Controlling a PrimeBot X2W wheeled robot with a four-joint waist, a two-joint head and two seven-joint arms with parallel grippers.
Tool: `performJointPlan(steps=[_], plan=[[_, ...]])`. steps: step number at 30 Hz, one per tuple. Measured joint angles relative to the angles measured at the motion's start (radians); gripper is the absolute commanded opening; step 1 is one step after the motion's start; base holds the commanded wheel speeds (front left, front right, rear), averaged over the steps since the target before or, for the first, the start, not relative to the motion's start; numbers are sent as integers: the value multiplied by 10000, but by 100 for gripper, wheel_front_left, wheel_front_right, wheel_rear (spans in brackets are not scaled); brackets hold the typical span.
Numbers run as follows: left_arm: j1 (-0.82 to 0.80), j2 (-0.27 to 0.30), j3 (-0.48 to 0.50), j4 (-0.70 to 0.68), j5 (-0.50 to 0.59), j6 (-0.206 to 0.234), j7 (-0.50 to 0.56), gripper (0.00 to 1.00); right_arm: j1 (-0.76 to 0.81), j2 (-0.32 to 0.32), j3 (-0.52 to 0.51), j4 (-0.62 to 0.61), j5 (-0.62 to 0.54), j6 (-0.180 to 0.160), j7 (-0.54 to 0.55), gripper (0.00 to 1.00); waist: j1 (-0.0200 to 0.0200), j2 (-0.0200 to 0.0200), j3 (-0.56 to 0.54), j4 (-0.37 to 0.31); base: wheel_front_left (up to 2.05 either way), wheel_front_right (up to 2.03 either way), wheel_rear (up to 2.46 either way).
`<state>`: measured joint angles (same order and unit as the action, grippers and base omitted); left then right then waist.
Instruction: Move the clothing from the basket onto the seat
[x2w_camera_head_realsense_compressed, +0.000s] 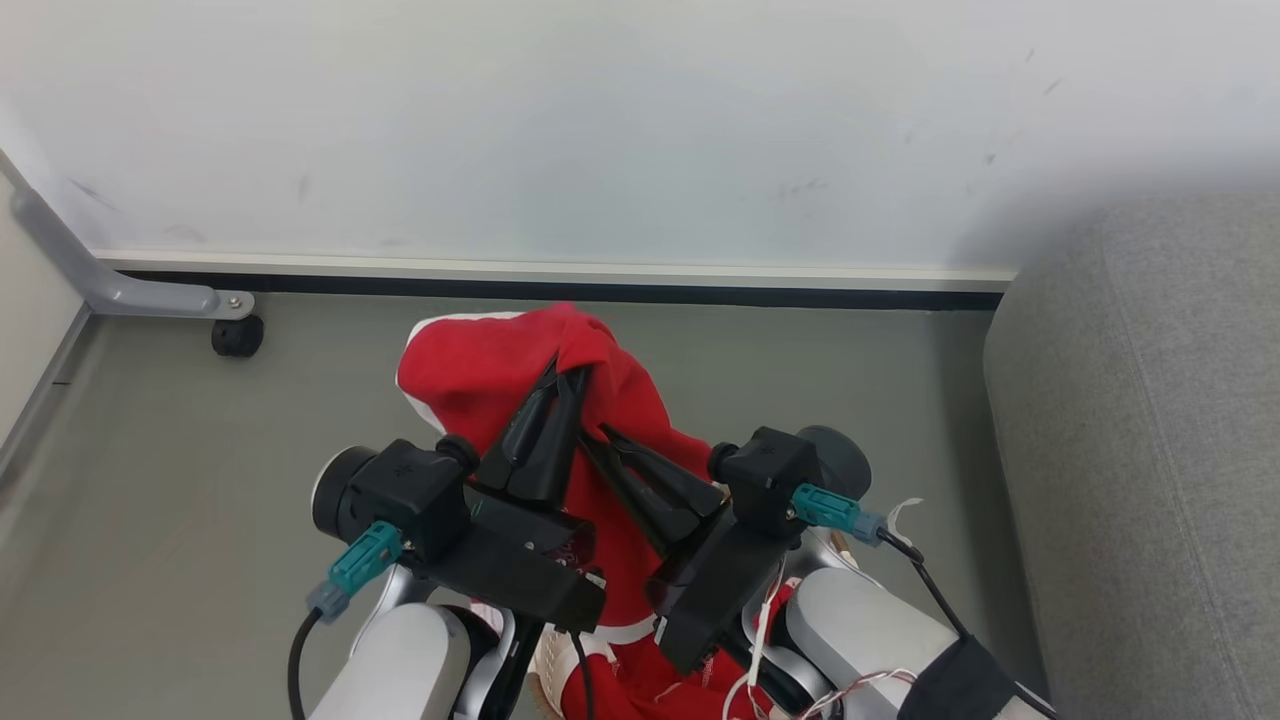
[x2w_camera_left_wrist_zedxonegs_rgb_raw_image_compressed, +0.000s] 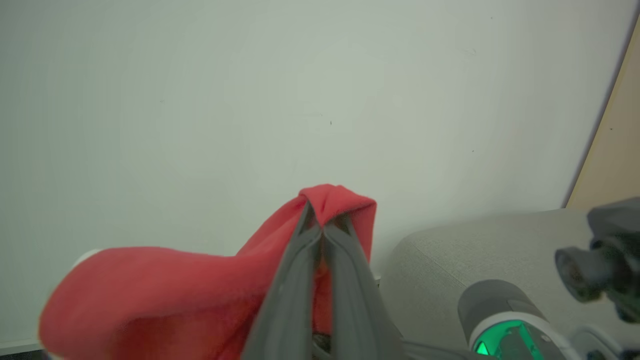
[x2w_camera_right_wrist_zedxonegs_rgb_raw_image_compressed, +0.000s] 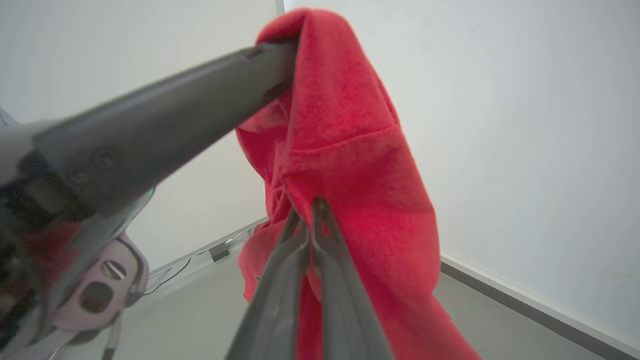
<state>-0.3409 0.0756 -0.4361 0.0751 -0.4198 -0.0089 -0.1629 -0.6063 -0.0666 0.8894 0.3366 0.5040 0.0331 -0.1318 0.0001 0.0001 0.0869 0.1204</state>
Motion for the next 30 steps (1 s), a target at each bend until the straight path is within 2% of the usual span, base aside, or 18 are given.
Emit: performJointPlan(steps=[6,12,14,15,16,30], plan=[[-9,-13,-4,2,-10,-2,0,0,-435,2,391,401,571,-249,-276,0,0,0,31,22,0,0,0],[-20,-15,-13,27,-10,-2,-2,0,-666,0,585,723,945,-345,-481,0,0,0,20,-12,0,0,0],[-20,-12,-19,27,-10,-4,-2,49,-710,4,623,861,1064,-347,-560,0,0,0,7,-26,0,0,0],[-20,-6,-23,29,-10,-10,-2,79,-723,4,619,928,1145,-359,-600,0,0,0,0,-34,0,0,0],[-20,0,-21,33,-10,-10,-2,100,-737,4,606,993,1187,-376,-654,0,0,0,-8,-42,0,0,0],[272,414,-322,-17,171,-125,35,100,-812,-73,-314,2194,1402,-376,-999,0,-2,-1,-284,-285,0,0,0]])
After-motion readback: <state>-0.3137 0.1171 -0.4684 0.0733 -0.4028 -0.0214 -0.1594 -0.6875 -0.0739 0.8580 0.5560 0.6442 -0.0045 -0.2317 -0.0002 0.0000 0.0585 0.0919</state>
